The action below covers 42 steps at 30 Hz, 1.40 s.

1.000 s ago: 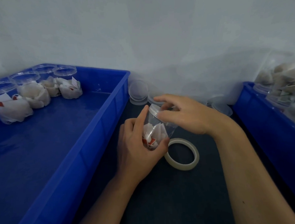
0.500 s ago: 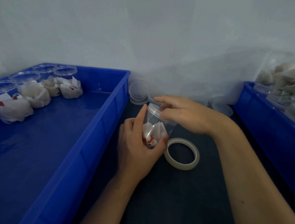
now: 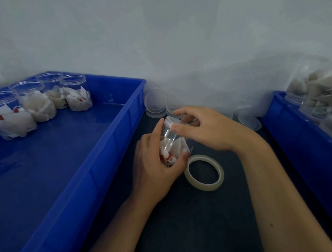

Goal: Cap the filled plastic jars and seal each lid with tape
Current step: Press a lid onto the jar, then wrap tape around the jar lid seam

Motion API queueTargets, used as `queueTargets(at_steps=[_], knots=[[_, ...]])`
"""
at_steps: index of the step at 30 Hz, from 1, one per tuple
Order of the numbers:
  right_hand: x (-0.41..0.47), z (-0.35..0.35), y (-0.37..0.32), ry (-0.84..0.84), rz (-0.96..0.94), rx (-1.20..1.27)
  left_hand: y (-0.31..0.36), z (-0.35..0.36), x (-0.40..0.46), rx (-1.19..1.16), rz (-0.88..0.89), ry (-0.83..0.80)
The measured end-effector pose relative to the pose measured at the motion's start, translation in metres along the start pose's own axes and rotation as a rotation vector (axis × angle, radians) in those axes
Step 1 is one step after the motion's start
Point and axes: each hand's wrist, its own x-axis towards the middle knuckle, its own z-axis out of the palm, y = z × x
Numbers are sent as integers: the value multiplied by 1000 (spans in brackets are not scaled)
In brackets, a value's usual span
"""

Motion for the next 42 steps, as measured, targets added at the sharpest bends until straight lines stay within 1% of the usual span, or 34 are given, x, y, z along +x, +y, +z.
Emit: queueTargets(at_steps=[7,13,17,19,22,28,31,32,34,38,40,42], knots=[[-2,3,-5,68,14,-60,-3,3,-1,22,2,30],[3,13,-13,148,18,-224,-5,8,2,69,-22,34],[3,12,-12,97,3,-179,-4,8,6,10,-95,85],[1,9,-12,103,-18,-137,-4,5,6,-35,-122,132],[-8,4,-11,174,-21,-116,0,1,5,-78,-154,157],[-33,21,-4,312,10,-215,4,-1,1,-143,-156,74],[-52,45,7,478,12,-184,5,-2,-1,-83,-176,93],[-61,54,13,486,22,-185,6,-2,-2,-58,-189,121],[-77,72,26,415,47,-234,11,-4,-4,-7,-172,215],[-88,89,45,266,39,-442,20,-6,-6,123,-10,370],[-87,89,48,232,35,-453,24,-6,-8,146,62,396],[-86,89,53,226,8,-438,26,-6,-10,134,143,358]])
